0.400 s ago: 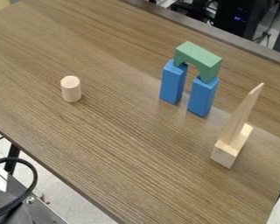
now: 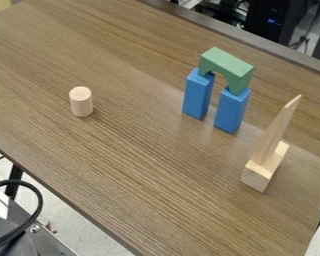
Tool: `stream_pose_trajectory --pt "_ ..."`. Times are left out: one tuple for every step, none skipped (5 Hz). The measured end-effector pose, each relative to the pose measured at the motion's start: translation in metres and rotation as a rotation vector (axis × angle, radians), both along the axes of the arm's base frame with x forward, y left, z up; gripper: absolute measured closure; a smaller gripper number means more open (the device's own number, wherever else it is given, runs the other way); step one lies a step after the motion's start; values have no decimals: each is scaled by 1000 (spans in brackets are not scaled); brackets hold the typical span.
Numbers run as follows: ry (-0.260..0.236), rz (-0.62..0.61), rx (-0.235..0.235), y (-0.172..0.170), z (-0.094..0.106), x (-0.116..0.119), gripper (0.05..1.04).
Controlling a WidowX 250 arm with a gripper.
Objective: Remove the green arch and put it on the left side of the table
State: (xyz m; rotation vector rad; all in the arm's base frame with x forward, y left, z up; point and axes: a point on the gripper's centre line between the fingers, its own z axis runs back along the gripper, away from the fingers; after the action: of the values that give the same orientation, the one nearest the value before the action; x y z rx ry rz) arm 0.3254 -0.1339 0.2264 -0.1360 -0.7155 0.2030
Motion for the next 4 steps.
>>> stream_pose_trajectory --pt "-7 165 -54 -1 2 33 83" --pt "39 401 -109 6 4 64 83" --pt "156 664 -184 30 12 78 83" --pt "267 849 -262 52 20 77 83"
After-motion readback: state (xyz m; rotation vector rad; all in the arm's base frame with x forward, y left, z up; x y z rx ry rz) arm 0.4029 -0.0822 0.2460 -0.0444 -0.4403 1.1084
